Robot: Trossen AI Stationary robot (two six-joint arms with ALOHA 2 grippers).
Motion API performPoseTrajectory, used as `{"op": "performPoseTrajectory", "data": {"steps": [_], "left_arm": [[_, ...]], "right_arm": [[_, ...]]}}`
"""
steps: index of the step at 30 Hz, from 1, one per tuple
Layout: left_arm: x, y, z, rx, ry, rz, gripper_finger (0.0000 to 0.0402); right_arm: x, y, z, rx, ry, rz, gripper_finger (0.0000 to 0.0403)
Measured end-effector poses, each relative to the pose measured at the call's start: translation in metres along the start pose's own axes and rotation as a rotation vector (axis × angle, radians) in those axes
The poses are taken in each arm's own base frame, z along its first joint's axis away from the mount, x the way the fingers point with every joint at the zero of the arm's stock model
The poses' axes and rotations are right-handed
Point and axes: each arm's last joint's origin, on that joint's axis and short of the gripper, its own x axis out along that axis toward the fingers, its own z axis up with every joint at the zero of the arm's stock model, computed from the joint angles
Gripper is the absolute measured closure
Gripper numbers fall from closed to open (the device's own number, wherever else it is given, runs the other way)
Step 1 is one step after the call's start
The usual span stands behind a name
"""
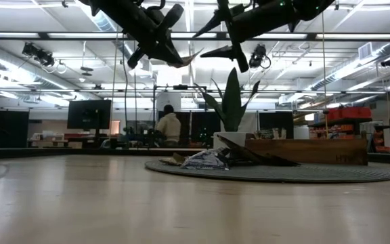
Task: Pick & Place Tea
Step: Put the yellow tea bag into the wooden organizer
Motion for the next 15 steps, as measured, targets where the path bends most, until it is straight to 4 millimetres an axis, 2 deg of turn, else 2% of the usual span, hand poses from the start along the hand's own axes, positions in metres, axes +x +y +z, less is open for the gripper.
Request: {"op": "performPoseTrajectory", "data": {"steps": [5,9,13,15], "left_arm": [[0.0000,-0.0010,0.0012,0.024,-0.012,-0.010,0.0399],[0.0000,-0.0013,0.0017,0.046,-0.017,-0.013,0.0399],[0.0000,-0.0014,0.0018,0.048,-0.018,-0.014,0.0394],[0.0000,-0.0014,0.0020,0.049,-0.020,-0.014,0.0390]], "right_arm": [[0.0000,-0.0008,0.0010,0.013,-0.034,-0.028,0.0234],[-0.0001,-0.0022,0.0017,0.027,-0.050,-0.049,0.0295],[-0.0001,-0.0021,0.0024,0.020,-0.060,-0.050,0.0377],[-0.0001,-0.0014,0.0031,0.004,-0.068,-0.044,0.0394]]}}
